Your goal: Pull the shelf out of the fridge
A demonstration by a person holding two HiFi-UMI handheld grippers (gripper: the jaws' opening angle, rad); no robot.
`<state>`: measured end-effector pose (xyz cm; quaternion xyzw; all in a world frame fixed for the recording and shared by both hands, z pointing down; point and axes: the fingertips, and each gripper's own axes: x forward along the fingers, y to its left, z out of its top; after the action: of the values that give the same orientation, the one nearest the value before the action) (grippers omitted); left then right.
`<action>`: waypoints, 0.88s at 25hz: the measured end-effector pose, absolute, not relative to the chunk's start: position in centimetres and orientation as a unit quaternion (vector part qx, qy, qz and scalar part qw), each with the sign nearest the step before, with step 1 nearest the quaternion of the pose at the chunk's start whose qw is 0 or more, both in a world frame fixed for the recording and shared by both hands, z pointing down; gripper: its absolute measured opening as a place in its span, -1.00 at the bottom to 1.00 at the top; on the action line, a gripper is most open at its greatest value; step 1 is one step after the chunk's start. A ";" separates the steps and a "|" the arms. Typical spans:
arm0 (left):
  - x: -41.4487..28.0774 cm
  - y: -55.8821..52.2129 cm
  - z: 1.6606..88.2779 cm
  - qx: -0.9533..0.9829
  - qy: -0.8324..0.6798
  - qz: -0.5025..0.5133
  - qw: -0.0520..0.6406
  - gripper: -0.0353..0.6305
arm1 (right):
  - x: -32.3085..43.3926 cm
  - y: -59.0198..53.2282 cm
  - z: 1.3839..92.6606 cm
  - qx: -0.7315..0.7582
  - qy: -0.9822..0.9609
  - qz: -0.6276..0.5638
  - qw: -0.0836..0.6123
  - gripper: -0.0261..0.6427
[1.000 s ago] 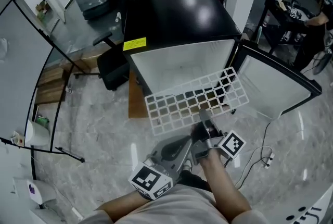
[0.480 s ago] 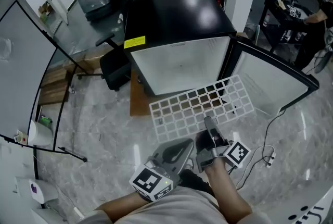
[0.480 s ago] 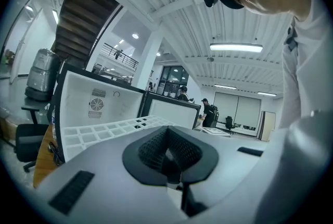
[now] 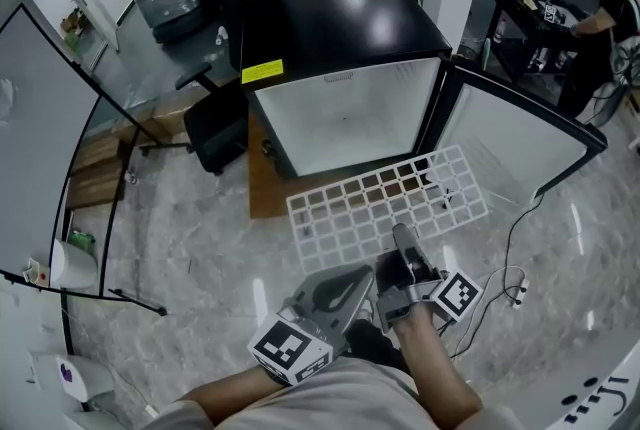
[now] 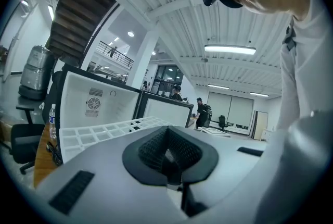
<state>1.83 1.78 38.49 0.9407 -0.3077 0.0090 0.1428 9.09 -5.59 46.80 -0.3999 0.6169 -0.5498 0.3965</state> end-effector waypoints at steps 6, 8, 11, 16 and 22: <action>0.9 3.3 37.8 0.946 -0.291 0.004 0.140 -0.88 | 8.6 -3.8 45.9 -0.410 0.615 -0.541 0.401 -0.81; 0.5 3.9 37.7 0.948 -0.285 0.001 0.139 -0.88 | 8.3 -3.2 45.8 -0.412 0.615 -0.537 0.404 -0.81; -0.1 4.3 37.7 0.950 -0.280 -0.001 0.139 -0.88 | 7.6 -2.7 45.7 -0.414 0.615 -0.535 0.405 -0.81; -0.1 4.3 37.5 0.951 -0.277 -0.002 0.138 -0.88 | 7.5 -2.6 45.8 -0.415 0.614 -0.535 0.406 -0.81; -0.2 4.3 37.3 0.951 -0.276 -0.003 0.139 -0.88 | 7.3 -2.6 45.4 -0.414 0.616 -0.534 0.405 -0.81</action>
<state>-0.19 4.30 37.30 0.9509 -0.2764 -0.0032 0.1391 7.27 -2.55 45.42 -0.4137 0.6162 -0.5336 0.4054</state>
